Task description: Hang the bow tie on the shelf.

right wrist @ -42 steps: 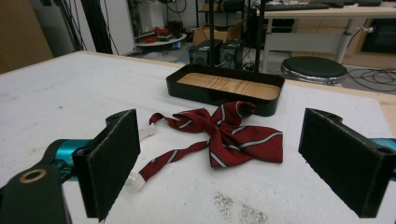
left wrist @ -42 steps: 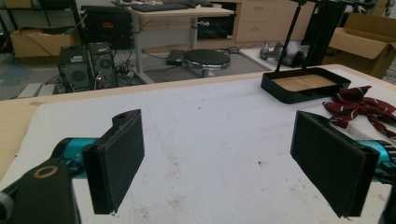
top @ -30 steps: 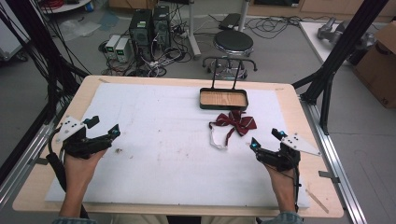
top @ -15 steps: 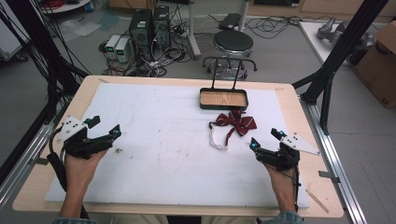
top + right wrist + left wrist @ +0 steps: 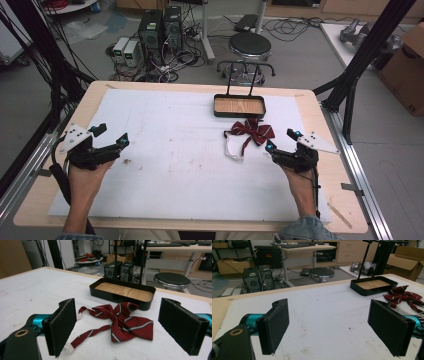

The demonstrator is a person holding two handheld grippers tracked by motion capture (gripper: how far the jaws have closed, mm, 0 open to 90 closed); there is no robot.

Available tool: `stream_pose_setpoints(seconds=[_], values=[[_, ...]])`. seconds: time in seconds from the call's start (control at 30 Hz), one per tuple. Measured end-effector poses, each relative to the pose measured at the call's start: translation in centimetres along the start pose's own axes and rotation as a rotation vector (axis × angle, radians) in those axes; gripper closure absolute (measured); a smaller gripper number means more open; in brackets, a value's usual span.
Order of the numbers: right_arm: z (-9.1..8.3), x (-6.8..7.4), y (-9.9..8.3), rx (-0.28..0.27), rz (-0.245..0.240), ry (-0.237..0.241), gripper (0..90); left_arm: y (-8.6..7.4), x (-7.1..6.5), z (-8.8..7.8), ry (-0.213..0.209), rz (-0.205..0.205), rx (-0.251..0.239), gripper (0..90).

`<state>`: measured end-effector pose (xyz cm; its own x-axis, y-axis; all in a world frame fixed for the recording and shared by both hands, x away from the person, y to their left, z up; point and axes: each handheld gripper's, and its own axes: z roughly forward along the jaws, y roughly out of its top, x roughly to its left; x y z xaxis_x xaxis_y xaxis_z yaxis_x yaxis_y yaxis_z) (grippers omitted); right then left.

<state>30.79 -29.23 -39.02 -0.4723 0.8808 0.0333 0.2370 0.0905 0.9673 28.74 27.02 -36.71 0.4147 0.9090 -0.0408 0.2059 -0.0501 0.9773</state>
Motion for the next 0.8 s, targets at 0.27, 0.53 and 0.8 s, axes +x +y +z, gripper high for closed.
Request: stream_pose_setpoints(seconds=[0.27, 0.53, 0.8], values=[[2.6, -1.2, 1.2, 0.010, -0.012, 0.009, 16.1, 0.0, 0.0, 0.0, -0.005, 0.002, -0.001, 17.7], [6.9, -1.6, 1.3, 0.095, -0.069, 0.047, 23.3, 0.0, -0.1, 0.2, -0.007, -0.001, -0.001, 17.7], [11.2, -1.0, 0.6, 0.222, -0.144, 0.127, 36.3, 0.0, -0.1, 0.1, -0.008, -0.003, -0.004, 17.7]])
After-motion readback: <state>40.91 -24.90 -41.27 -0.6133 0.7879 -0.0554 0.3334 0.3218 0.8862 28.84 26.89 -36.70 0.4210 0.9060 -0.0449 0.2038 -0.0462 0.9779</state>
